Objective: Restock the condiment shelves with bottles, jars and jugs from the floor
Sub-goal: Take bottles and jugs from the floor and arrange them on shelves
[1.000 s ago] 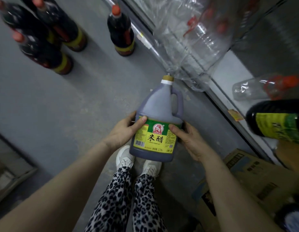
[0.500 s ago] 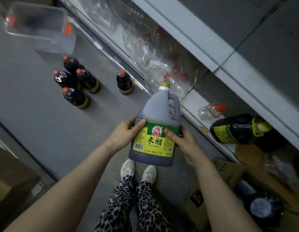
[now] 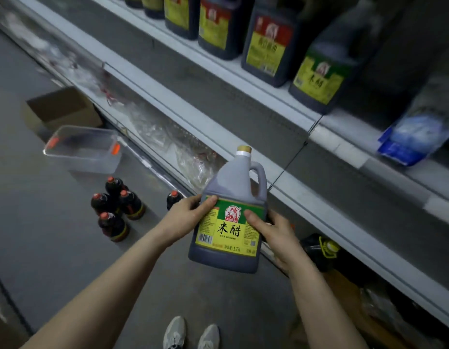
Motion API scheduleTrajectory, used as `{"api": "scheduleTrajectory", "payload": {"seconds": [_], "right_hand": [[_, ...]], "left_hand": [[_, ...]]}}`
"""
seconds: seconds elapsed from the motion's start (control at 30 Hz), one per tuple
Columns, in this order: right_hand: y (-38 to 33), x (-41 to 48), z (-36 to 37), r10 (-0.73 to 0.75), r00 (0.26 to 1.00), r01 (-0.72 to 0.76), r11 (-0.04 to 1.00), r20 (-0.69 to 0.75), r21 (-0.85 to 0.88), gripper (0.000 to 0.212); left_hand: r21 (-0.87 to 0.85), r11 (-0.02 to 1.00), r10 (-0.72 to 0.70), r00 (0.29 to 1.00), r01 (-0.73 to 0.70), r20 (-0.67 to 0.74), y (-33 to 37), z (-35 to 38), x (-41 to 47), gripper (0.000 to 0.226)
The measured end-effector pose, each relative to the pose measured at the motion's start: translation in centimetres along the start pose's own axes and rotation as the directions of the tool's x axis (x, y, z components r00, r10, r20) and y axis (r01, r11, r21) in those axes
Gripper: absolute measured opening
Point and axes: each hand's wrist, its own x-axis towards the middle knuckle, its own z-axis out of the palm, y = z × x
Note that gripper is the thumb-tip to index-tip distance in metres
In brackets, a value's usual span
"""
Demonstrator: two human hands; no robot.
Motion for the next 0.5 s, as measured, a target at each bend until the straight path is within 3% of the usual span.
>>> {"api": "scheduleTrajectory", "payload": {"seconds": [0.17, 0.37, 0.5], "right_hand": [[-5.3, -2.1, -1.7, -0.125, 0.992, 0.125, 0.992, -0.015, -0.018, 0.059], [-9.8, -4.3, -4.3, -0.243, 0.965, 0.242, 0.970, -0.097, -0.029, 0.052], [-11.9, -5.1, -6.4, -0.317, 0.938, 0.309, 0.948, -0.139, -0.078, 0.053]], "left_hand": [[0.013, 0.991, 0.132, 0.991, -0.132, -0.032, 6.1, 0.1, -1.3, 0.059], [0.037, 0.962, 0.270, 0.962, -0.271, 0.031, 12.0, 1.1, -1.4, 0.062], [0.022, 0.943, 0.330, 0.941, -0.332, 0.082, 14.9, 2.4, -0.9, 0.047]]}}
